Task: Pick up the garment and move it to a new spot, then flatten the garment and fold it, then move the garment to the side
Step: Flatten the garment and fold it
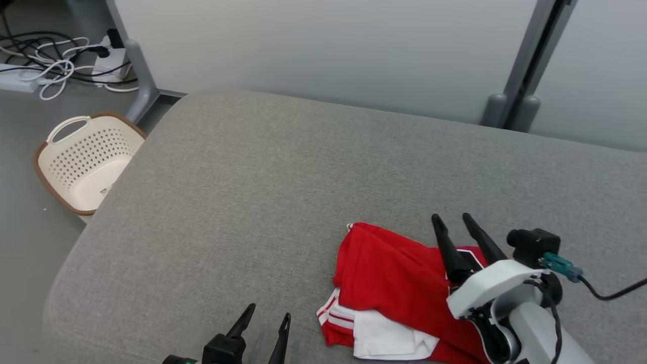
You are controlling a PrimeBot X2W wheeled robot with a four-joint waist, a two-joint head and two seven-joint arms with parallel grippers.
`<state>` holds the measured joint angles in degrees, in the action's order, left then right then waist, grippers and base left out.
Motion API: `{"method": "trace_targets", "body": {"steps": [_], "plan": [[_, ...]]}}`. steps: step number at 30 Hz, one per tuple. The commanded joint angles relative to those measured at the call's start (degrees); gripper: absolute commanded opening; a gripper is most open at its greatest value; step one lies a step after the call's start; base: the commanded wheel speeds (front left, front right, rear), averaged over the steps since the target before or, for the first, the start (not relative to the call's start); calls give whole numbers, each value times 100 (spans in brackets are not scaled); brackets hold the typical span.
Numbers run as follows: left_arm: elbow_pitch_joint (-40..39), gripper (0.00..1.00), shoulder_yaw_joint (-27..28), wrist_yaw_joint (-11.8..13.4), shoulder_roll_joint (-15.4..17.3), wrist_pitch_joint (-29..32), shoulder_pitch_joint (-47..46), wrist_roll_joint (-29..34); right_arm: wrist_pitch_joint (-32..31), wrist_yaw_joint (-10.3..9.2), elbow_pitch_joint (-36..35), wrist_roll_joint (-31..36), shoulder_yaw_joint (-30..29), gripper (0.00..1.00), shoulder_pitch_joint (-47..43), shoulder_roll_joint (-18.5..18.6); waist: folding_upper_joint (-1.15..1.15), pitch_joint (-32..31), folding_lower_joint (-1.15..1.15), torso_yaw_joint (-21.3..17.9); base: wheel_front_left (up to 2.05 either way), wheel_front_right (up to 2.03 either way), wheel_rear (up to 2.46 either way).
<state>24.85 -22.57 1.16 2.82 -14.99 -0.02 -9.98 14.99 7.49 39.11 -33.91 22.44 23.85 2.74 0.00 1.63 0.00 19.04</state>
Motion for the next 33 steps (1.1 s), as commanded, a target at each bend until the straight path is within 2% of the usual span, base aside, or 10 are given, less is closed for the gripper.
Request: {"method": "trace_targets", "body": {"steps": [1,4,15,21,33], "plan": [[-33,100,101,56,21,-23,-116,37,23,0,-89,351,-393,100,-185,39,0,-31,0,-225,0,0,0],[-89,100,285,134,24,-23,-156,111,23,0,-278,935,-1127,100,-514,33,0,-66,0,-500,0,0,0],[-192,100,863,248,23,-23,-53,288,22,0,-700,1881,-2166,100,-1234,34,0,-159,0,-1097,0,0,0],[-298,100,1170,304,23,-23,113,374,23,0,-887,1923,-2325,100,-1488,30,0,-238,0,-1428,0,0,0],[-333,100,1646,271,21,-23,378,497,22,0,-967,2033,-2051,100,-1791,34,0,-374,0,-1910,0,0,0]]}}
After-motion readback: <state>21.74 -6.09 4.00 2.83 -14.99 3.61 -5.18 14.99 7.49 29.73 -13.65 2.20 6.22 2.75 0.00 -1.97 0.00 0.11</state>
